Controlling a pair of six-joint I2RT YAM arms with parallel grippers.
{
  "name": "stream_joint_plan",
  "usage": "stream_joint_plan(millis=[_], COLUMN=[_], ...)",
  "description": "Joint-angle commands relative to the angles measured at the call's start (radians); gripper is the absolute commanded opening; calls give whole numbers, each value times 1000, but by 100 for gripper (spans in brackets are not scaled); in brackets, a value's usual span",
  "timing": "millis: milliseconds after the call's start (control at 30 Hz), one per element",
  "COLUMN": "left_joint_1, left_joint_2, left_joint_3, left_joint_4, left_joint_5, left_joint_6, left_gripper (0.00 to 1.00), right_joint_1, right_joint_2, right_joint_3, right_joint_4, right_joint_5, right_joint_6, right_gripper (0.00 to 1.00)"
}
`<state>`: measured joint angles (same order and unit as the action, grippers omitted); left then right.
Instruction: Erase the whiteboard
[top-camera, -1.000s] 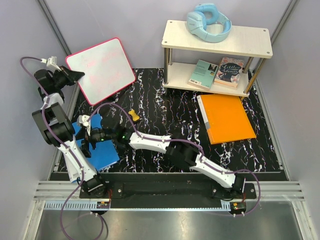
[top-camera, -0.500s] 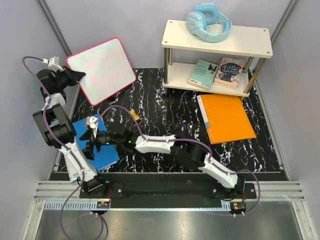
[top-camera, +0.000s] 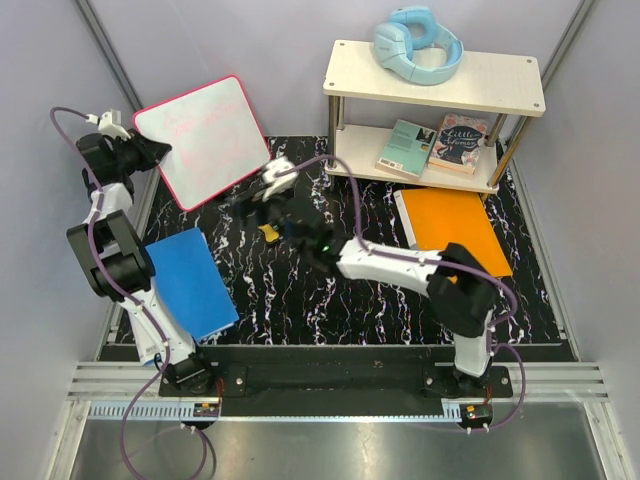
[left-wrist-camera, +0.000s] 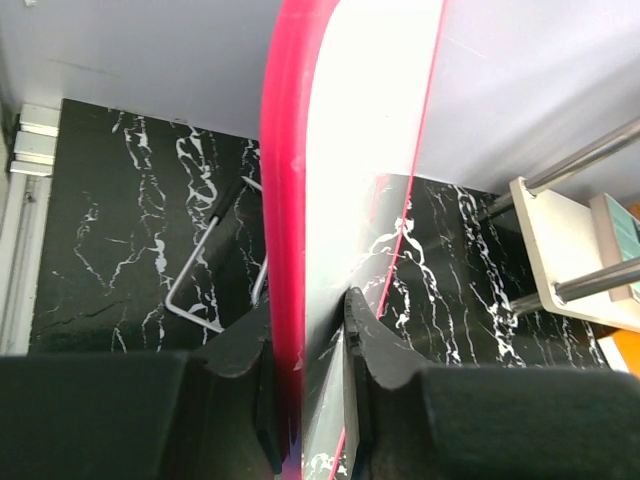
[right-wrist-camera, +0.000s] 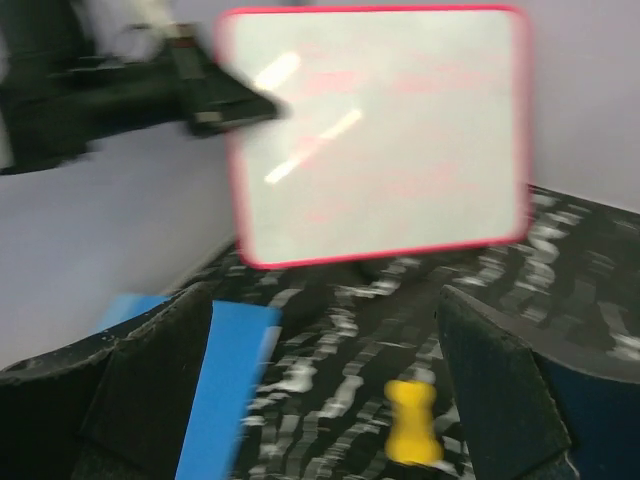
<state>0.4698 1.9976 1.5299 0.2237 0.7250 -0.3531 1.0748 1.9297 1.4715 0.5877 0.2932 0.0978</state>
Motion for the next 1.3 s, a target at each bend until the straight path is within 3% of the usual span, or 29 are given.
stream_joint_plan(millis=[0, 133, 267, 400, 533, 767, 967, 1133, 1267], left_joint_1=[0, 13, 23, 24, 29, 38, 49, 66, 78], left_joint_2=[7, 10, 1, -13, -11, 66, 86, 87, 90], left_joint_3=[15, -5, -5, -14, -8, 81, 41, -14, -19], left_joint_4=[103, 157, 163, 167, 163, 351, 574, 709, 727], left_joint_5=[-536, -514, -418, -438, -481, -329, -280, -275, -305], left_joint_6=[134, 82, 36, 28, 25, -254, -512, -629, -682], left_gripper=[0, 0, 0, 0, 0, 0, 0, 0, 0], right_joint_1=[-73, -101, -104, -121, -167, -207, -207, -207, -207], right_joint_2=[-92, -115, -81, -64, -84, -71, -18, -3, 6], right_joint_3=[-144, -214, -169, -122, -140, -152, -111, -100, -99], right_joint_4=[-55, -80, -207, -365, -417, -436, -463, -466, -468], right_joint_5=[256, 281, 299, 290, 212, 116, 63, 32, 18], right_joint_6=[14, 43, 88, 155, 245, 289, 301, 318, 318], right_gripper=[100, 100, 100, 100, 100, 100, 100, 100, 100])
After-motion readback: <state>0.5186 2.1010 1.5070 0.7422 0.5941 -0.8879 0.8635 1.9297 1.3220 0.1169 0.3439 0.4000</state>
